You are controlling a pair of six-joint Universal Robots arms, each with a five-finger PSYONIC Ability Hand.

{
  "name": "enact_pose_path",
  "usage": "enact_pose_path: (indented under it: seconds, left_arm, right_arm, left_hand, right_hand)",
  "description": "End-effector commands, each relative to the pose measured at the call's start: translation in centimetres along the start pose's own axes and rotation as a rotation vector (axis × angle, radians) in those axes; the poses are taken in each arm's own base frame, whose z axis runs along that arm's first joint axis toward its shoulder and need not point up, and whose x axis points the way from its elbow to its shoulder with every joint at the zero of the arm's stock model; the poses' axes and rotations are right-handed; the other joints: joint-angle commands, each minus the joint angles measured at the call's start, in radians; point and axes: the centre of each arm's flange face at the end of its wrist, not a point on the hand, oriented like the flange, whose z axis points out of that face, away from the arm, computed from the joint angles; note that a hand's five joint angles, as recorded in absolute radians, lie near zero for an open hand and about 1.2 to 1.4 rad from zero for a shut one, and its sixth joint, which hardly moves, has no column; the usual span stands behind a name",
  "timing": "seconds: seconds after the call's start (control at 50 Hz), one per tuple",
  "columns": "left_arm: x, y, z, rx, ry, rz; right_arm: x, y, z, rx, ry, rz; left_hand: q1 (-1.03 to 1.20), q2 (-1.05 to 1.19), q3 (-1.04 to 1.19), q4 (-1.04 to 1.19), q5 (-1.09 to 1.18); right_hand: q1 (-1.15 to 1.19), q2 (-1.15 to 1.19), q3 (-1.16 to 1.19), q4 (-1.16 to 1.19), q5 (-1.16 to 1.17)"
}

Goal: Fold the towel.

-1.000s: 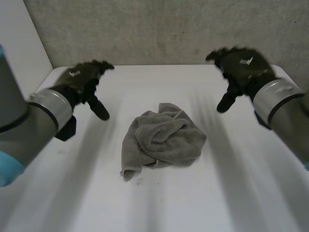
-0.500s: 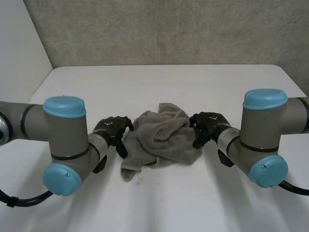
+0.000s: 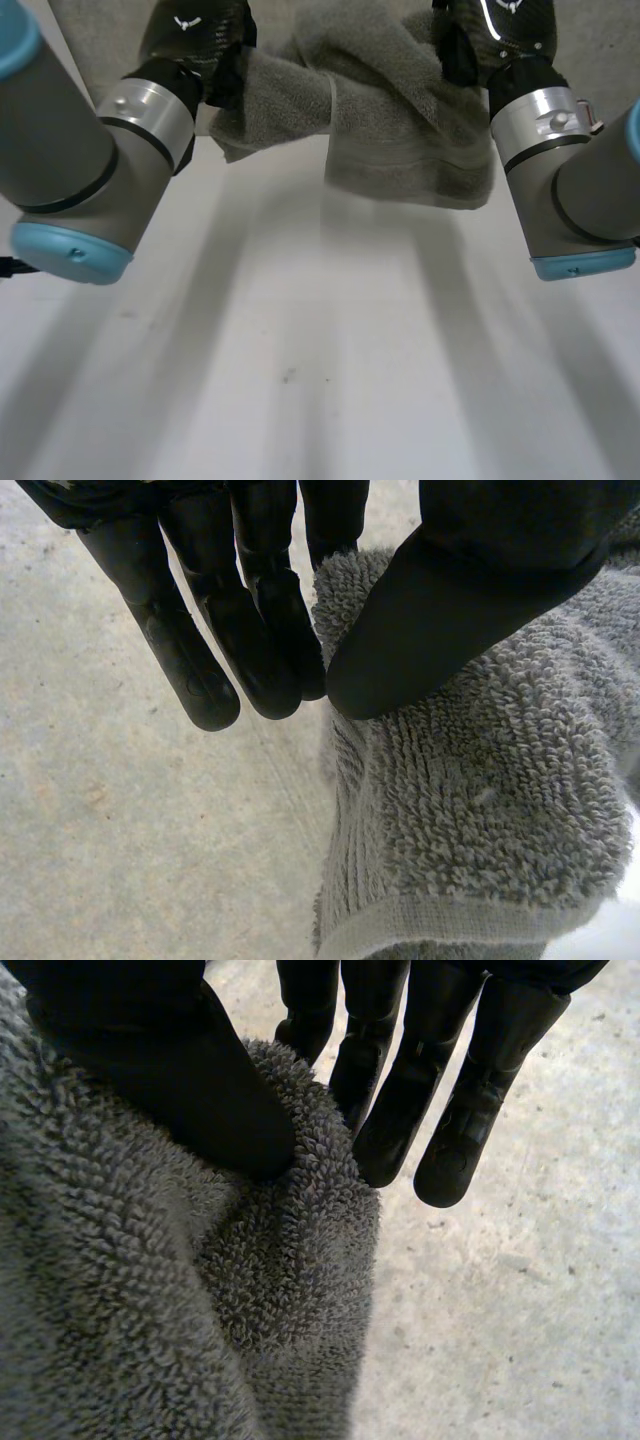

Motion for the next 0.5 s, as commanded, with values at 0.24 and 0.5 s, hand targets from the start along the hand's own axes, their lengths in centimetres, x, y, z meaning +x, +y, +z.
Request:
enact_pose_path:
  seconds: [0.24,0.5]
  left_arm:
    - [3.3,12.9,-15.8,-0.628,0.135,-0.026]
    - [7.9,14.3,-19.5,-0.731,0.260,-0.144]
  right_arm:
    - [-2.4,9.1,-9.3,-0.799,-0.228,0.003]
    - [-2.5,14.4,-7.2,-0.765,-0.195,-0.025]
  left_hand:
    - [0.244,0.180,0.181,0.180,0.201]
    - [-0.689,-0.753,-0.752,-0.753,-0.731]
  right_hand:
    - [0.016,0.186,0.184,0.181,0.195]
    - [-0.805,-0.635,-0.638,-0.641,-0.626]
